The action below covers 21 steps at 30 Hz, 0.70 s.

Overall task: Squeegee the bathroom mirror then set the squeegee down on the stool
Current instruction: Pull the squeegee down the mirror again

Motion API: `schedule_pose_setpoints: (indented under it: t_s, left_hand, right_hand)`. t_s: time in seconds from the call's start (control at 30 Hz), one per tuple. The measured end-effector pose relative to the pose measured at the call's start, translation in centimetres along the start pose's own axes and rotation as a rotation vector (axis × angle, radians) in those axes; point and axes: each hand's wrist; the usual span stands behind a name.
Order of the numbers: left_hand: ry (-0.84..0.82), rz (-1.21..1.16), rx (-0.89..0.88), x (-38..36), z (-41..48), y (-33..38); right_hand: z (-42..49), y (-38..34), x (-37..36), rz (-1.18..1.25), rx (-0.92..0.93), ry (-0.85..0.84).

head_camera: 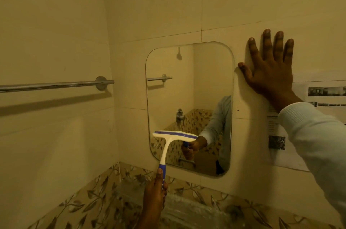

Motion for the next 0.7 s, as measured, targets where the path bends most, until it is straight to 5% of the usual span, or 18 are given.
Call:
schedule_pose_setpoints:
  t_s: [0.6, 0.7]
  left_hand:
    - [0.13, 0.012, 0.132, 3.7, -0.6, -4.9]
    - [0.174, -0.051, 0.006, 3.2, -2.3, -3.4]
  right_hand:
    - [0.0, -0.1, 0.4, 0.025, 0.001, -0.024]
    - [-0.1, -0.1, 0.2, 0.016, 0.0, -0.016]
Point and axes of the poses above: each hand's wrist, its own z-axis towards the middle knuckle, its own x-axis out of the back of the hand, y = z × x, and after that the axes turned 11 degrees about y, right-handed
